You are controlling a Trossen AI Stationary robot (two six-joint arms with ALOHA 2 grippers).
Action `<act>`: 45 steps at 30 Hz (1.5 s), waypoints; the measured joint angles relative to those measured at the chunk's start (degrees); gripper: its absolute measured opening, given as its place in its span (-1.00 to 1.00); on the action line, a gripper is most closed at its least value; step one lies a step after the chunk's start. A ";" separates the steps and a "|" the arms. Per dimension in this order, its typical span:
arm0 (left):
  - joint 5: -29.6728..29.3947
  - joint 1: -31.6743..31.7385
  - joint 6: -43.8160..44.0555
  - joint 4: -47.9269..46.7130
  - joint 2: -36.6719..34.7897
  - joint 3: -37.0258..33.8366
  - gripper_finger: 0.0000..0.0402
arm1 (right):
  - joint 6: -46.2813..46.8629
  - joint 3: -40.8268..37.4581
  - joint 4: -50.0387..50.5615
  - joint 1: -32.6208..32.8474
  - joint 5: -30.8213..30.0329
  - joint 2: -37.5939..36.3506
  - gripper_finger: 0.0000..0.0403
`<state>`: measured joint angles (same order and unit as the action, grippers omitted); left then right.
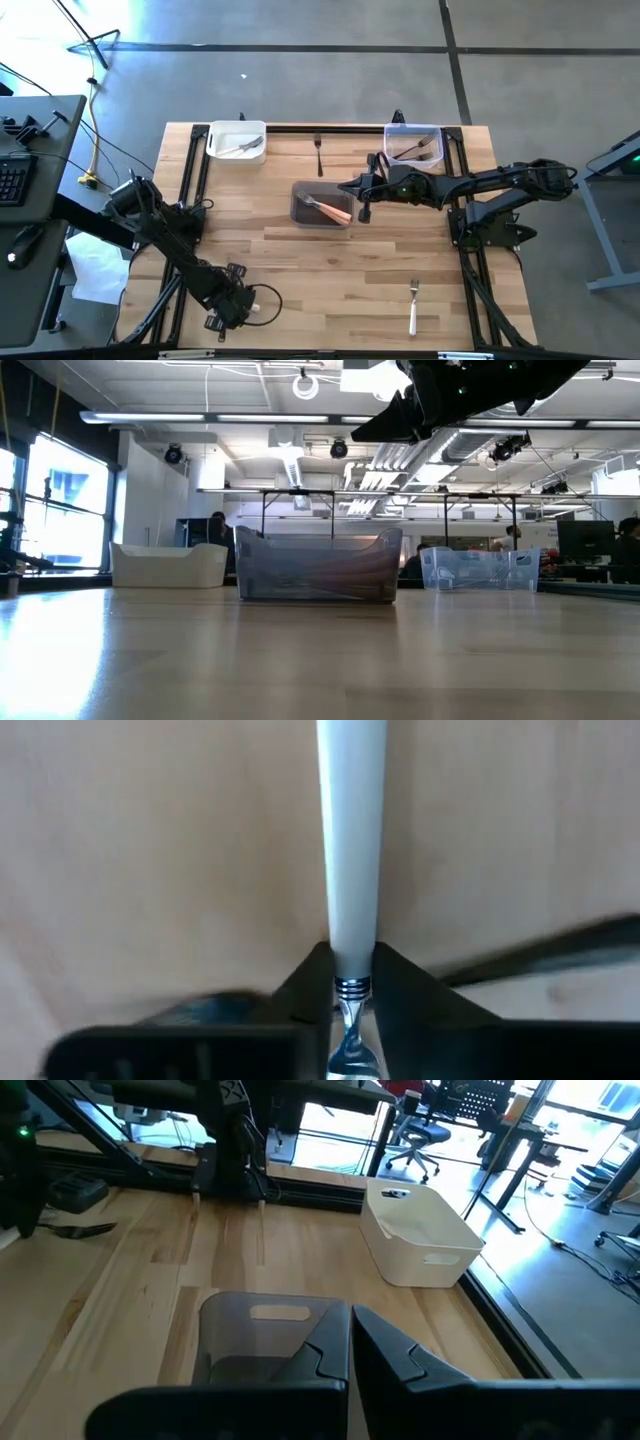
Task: Sort silverware by color (type)
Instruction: Put the left white fork into the white bin
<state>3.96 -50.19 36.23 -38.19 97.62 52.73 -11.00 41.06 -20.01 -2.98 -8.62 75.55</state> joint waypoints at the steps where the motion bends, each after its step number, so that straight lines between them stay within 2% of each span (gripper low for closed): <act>1: 1.04 0.02 0.00 0.22 -0.06 0.00 -0.86 | 0.01 0.00 0.04 0.00 0.00 0.00 -1.00; 3: 3.19 0.24 -0.72 -0.74 -0.15 0.63 -0.91 | 0.00 0.00 0.09 0.00 0.00 0.00 -1.00; 8: 2.50 1.88 -5.37 -8.59 -1.42 4.87 -0.91 | 0.00 0.00 0.08 0.00 0.00 0.00 -1.00; 15: -1.10 9.59 -15.26 -21.57 -6.74 8.68 -0.99 | 0.00 0.00 0.17 0.00 0.02 0.02 -1.00; 20: -5.53 19.92 -27.49 -28.74 -13.58 9.47 -0.98 | 0.00 0.00 0.55 0.00 0.02 0.02 -1.00; 24: -7.69 31.10 -39.51 -34.54 -18.25 10.15 -0.99 | 0.00 0.00 0.70 0.00 0.02 0.02 -1.00; 27: -8.25 39.84 -47.40 -36.92 -20.13 10.16 -0.99 | 0.00 0.00 0.92 0.00 0.02 0.02 -1.00; 30: -6.40 45.60 -51.50 -36.01 -20.61 10.07 -0.99 | -0.24 0.00 1.09 0.00 0.02 0.02 -1.00; 33: -2.85 45.21 -50.18 -32.32 -19.50 9.39 -0.99 | -0.73 0.00 1.60 -0.01 0.02 0.02 -1.00; 37: 0.56 38.18 -40.04 -23.03 -18.60 5.79 -1.00 | -1.07 0.00 1.84 0.00 0.02 0.02 -1.00; 42: -0.28 27.06 -23.85 -9.09 -18.60 -0.50 -0.95 | -1.07 0.00 2.39 0.00 0.02 0.02 -1.00; 45: -2.57 22.94 -18.87 -6.78 -17.32 -1.57 -0.84 | -1.07 0.02 2.69 0.00 0.02 0.02 -1.00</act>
<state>1.39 -27.25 17.36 -44.97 80.30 51.16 -12.08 41.08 -17.32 -2.98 -8.60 75.57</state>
